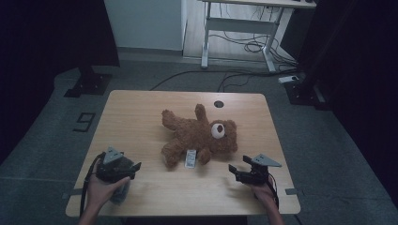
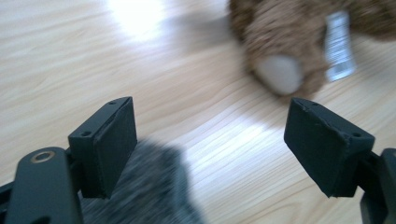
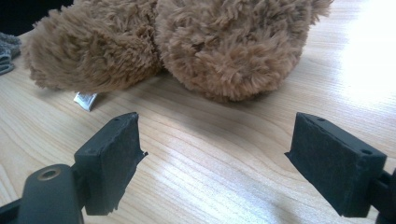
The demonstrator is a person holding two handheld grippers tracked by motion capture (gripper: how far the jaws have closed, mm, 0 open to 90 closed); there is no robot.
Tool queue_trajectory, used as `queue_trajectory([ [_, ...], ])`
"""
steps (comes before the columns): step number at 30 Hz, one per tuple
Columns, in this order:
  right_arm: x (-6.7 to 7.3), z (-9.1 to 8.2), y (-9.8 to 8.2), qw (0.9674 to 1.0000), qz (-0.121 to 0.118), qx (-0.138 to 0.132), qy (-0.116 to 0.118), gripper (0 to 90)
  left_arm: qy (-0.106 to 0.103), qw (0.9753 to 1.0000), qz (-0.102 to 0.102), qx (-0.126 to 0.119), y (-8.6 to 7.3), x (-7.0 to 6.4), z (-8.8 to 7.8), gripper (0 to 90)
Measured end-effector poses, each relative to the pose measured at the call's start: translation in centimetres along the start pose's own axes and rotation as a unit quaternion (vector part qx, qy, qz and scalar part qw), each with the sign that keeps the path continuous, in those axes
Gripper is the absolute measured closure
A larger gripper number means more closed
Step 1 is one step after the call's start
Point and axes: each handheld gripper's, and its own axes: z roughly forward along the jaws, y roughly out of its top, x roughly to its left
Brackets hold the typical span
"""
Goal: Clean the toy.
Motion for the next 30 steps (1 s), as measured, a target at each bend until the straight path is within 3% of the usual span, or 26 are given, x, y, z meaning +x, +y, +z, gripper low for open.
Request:
queue_trajectory([
  [3, 0.1, -0.1, 0.0, 1.0000, -0.001, 0.001, 0.002, 16.0, -0.012, 0.9999, 0.006, -0.001, 0.5, -1.0, 0.4, 17.2],
  [5, 0.1, -0.2, -0.1, 1.0000, 0.002, 0.001, 0.004, 16.0, -0.027, 0.9996, 0.012, 0.002, 0.8, -2.4, 1.3, 17.4],
  [13, 0.4, -0.2, -0.5, 0.9999, 0.005, 0.012, 0.003, 16.5, -0.066, 0.9970, 0.026, 0.029, 0.0, -6.0, 3.9, 18.5],
  [24, 1.2, -0.7, -1.0, 0.9996, 0.011, 0.025, 0.001, 16.8, -0.089, 0.9945, 0.023, 0.050, -1.4, -7.7, 5.8, 20.5],
  [30, 1.7, -0.7, -1.2, 0.9992, 0.016, 0.037, 0.002, 17.0, -0.096, 0.9920, 0.040, 0.073, -1.8, -8.8, 7.3, 21.2],
])
